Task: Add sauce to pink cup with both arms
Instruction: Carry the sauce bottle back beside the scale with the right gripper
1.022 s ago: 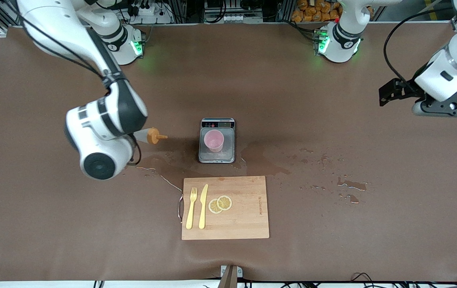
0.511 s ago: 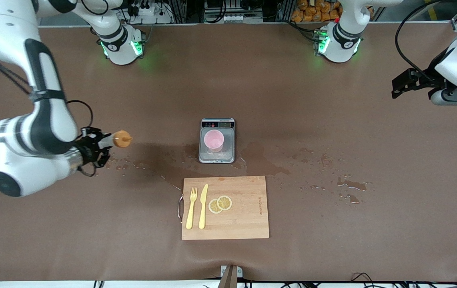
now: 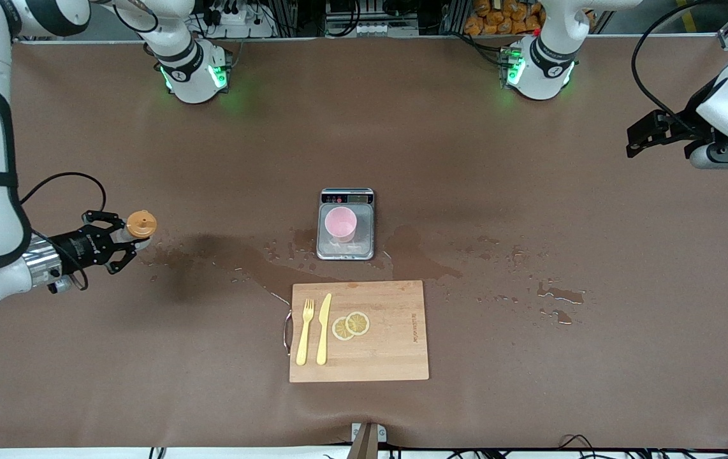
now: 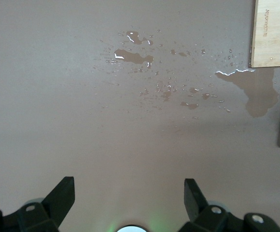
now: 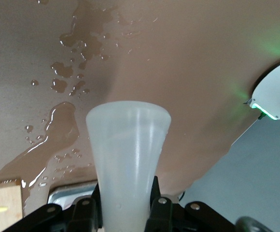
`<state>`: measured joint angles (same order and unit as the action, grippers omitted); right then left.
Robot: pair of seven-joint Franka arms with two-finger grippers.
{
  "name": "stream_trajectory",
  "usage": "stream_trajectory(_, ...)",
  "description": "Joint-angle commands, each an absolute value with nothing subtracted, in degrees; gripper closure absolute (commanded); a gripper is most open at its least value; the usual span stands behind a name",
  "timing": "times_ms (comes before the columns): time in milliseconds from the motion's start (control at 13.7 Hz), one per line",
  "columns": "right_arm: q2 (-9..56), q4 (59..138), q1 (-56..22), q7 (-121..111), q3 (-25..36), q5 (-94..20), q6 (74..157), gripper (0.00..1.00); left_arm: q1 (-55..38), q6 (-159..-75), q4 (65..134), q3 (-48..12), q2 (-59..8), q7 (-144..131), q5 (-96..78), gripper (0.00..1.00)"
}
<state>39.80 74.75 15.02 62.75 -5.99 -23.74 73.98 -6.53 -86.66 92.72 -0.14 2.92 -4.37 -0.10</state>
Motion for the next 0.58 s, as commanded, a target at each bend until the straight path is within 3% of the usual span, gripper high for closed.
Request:
stream_trajectory(0,41.65,76.63,20.02,54.7,-6.94,-28.56,73.39,0.74,-6.42,-86.31,92.99,0.09,3.69,-2.9,-0.79,0.0)
stream_trajectory(219,46.3,76.64,26.35,44.94,-6.94,-31.89,73.04,0.74,-6.5,-85.35,92.81,0.09,3.87,-1.05,-0.79,0.0)
stream_trajectory(511,49.12,76.73,28.82,40.36,-6.94,-32.25,72.95,0.74,-6.59,-84.99,92.81,-0.18,3.95,-1.23,-0.79,0.0)
